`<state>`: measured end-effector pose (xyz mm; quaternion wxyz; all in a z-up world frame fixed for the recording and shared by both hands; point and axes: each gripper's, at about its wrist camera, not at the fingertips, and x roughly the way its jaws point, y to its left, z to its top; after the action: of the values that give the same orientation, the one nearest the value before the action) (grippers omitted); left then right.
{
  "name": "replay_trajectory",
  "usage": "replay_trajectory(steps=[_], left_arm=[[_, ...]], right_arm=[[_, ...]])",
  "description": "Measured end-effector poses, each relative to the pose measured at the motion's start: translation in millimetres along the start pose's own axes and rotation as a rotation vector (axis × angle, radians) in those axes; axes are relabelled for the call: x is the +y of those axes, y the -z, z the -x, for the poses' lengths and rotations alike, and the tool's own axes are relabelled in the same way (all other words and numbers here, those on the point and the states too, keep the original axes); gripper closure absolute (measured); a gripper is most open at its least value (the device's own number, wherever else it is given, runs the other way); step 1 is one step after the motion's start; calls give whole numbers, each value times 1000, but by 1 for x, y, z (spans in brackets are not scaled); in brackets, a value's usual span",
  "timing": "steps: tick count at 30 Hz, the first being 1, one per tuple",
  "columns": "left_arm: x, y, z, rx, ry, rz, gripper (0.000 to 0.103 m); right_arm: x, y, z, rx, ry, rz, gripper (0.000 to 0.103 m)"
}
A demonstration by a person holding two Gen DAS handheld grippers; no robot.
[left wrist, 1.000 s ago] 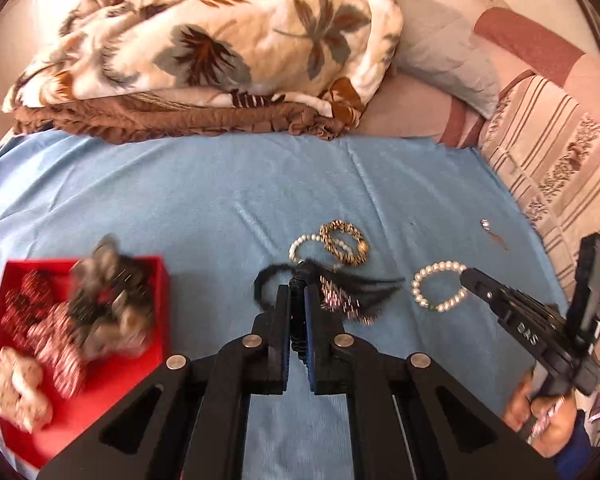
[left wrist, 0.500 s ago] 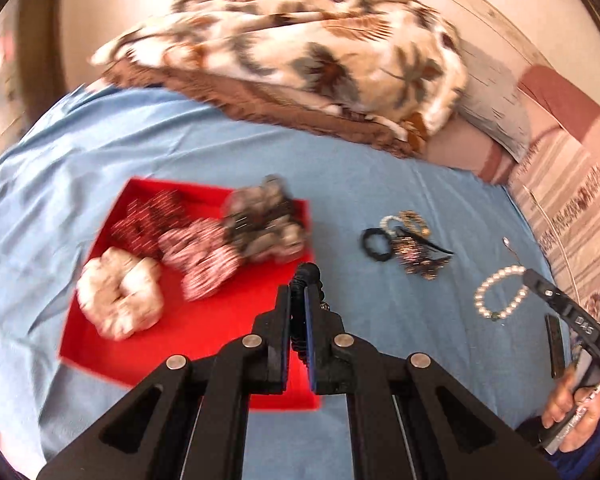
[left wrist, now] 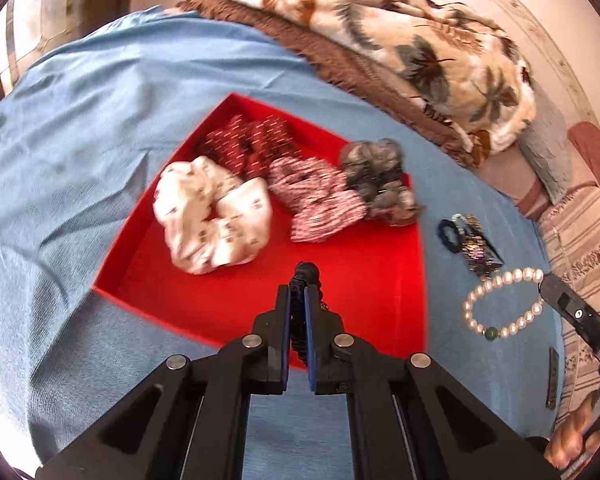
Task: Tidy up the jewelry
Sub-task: 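Place hair tie and pearl bracelet into the red tray, open both tools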
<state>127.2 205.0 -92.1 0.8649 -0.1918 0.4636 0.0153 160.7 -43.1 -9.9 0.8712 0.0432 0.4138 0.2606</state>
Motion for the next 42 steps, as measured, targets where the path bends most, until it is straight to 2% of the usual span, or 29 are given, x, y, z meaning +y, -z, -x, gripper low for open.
replay_trajectory(steps=[5, 9, 13, 16, 23, 27, 29, 31, 32, 33, 34, 36, 37, 39, 42], left_arm=[[24, 0, -6, 2, -18, 59, 97], [35, -3, -5, -22, -47, 77, 97], [40, -3, -3, -39, -79, 71, 97], [40, -1, 0, -58, -98, 52, 96], [34, 1, 12, -91, -101, 19, 93], [32, 5, 29, -113, -103, 18, 81], [32, 7, 39, -134, -122, 19, 71], [31, 8, 48, -151, -146, 20, 66], [30, 9, 51, -158, -158, 20, 64], [29, 9, 55, -164, -173, 20, 63], [28, 10, 60, -170, -191, 20, 61], [26, 12, 66, -180, -212, 19, 59], [23, 13, 69, -187, -226, 15, 59], [18, 16, 75, -197, -251, 4, 57], [10, 21, 86, -225, -290, -16, 49]], right_arm=[[45, -14, -45, 56, -47, 35, 92], [61, -21, -81, 103, -112, 3, 92], [65, -11, -126, 186, -34, 21, 92], [61, -5, -143, 218, 19, 36, 92], [56, -4, -158, 246, 45, 25, 92], [67, -5, -167, 265, 24, 45, 92], [76, -3, -171, 274, 10, 67, 91], [81, -1, -170, 269, 12, 80, 91], [83, 0, -168, 265, 13, 87, 89], [84, 0, -165, 259, 17, 97, 83], [85, 0, -162, 249, 23, 106, 71], [84, 0, -149, 219, 33, 115, 55], [83, 0, -143, 207, 37, 117, 52], [79, 1, -127, 188, 43, 117, 51], [69, 5, -104, 163, 49, 103, 49]])
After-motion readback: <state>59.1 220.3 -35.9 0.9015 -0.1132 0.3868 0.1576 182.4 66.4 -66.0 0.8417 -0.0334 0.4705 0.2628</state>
